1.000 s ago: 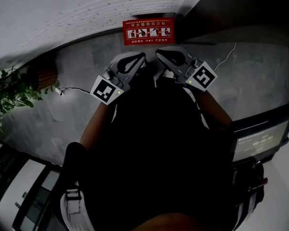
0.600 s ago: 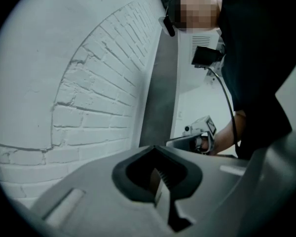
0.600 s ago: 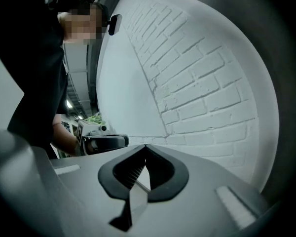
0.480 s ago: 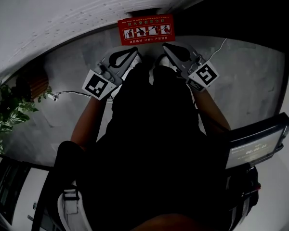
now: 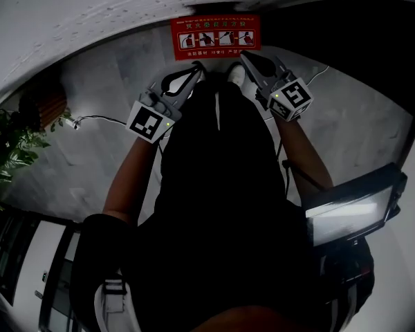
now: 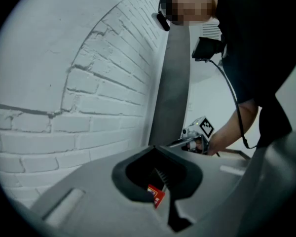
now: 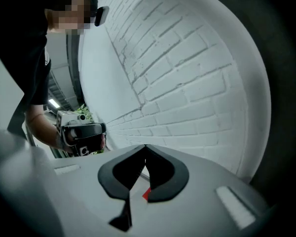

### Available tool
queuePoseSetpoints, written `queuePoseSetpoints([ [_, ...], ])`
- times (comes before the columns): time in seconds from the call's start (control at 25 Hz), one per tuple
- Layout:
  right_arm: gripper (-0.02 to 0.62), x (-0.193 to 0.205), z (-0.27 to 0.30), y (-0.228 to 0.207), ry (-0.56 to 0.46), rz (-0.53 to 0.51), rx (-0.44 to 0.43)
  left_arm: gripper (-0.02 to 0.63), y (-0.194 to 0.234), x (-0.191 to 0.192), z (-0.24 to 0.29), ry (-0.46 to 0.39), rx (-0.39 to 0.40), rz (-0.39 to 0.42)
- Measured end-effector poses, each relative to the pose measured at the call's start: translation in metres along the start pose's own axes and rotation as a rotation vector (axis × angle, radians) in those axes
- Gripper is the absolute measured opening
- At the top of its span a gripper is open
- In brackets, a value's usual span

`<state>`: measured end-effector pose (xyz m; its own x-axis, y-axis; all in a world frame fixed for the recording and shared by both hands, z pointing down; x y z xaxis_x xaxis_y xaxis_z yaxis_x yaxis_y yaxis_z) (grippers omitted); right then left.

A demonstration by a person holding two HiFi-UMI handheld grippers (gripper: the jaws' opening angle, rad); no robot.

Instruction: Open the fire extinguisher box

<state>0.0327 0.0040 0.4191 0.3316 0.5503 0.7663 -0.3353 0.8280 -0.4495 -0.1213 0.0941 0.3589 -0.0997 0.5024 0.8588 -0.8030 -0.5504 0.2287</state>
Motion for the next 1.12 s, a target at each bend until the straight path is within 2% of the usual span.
queuePoseSetpoints([
  [0.28, 0.009, 0.066, 0.025, -0.039, 0.013, 0.109, 0.024, 0.003, 0.012, 0.055, 0.062, 0.058, -0.008, -0.053],
  [0.68, 0.009, 0.155, 0.065, -0.067, 0.073, 0.199, 0.047, 0.003, 0.017, 0.131, 0.137, 0.151, 0.030, -0.025],
  [0.92, 0.009, 0.204, 0.082, -0.088, 0.098, 0.301, 0.091, 0.003, 0.020, 0.166, 0.178, 0.158, 0.024, -0.007],
  [1.12, 0.009, 0.234, 0.088, -0.103, 0.122, 0.407, 0.132, 0.003, 0.029, 0.180, 0.204, 0.195, 0.031, -0.012],
])
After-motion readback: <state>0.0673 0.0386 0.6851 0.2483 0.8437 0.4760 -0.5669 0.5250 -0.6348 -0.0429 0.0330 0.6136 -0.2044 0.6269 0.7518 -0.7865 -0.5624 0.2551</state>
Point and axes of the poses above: the fingertips, and each gripper's own axes: z forward along the fingers, y to its left, x out of its underside, the point moved 5 cm from there along -z, backward along the fingers, and after that the axes turned 13 degrees about y, right-handed, at the moved point
